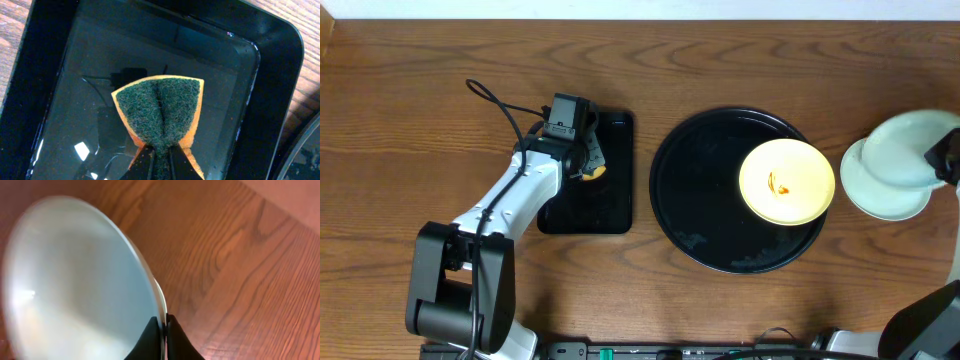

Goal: Clean dirty plates on tray and stack at the side

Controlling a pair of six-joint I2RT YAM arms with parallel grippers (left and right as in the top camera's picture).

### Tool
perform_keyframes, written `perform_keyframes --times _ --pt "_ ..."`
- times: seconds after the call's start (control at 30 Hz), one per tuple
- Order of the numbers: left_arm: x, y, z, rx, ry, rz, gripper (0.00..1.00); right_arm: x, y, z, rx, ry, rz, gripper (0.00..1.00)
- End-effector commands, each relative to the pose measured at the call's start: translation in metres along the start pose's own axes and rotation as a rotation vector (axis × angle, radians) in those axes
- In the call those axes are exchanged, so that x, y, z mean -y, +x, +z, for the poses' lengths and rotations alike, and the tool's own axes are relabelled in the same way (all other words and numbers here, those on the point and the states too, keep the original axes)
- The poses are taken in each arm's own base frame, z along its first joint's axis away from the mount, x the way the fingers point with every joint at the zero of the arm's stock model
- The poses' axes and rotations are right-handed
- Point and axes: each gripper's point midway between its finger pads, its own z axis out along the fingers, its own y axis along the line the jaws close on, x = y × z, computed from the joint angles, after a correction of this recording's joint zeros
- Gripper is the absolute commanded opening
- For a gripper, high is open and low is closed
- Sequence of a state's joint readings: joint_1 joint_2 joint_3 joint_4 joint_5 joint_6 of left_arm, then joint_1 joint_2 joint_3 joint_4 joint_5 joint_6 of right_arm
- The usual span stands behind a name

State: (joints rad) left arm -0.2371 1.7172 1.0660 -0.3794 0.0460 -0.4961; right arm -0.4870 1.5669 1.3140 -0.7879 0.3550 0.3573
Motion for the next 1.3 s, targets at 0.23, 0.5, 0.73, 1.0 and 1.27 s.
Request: perform_keyframes --times 0.23,0.5,0.73,1.0,1.27 --pt "-0.006 0.005 0.004 -0.015 -0.017 0.01 0.08 -0.057 0.024 -0.005 -0.142 -0.341 -0.074 0.46" --pt "-0.006 0.005 0.004 -0.014 -0.017 0.01 0.08 -0.109 0.078 -0.031 -0.301 -0.621 -0.323 0.49" --pt "-0.006 0.005 0.004 -0.015 -0.017 0.01 0.07 -0.086 0.085 -0.008 -0.314 -0.415 -0.28 0.42" --pt "-0.006 0.005 0.004 -0.015 -0.017 0.01 0.08 -0.051 0.046 0.015 -0.171 -0.199 -0.177 0.47" --pt "-0.006 0.005 0.004 -0.016 -0.018 0.01 0.08 -0.025 0.044 0.047 -0.184 -0.063 -0.163 0.45"
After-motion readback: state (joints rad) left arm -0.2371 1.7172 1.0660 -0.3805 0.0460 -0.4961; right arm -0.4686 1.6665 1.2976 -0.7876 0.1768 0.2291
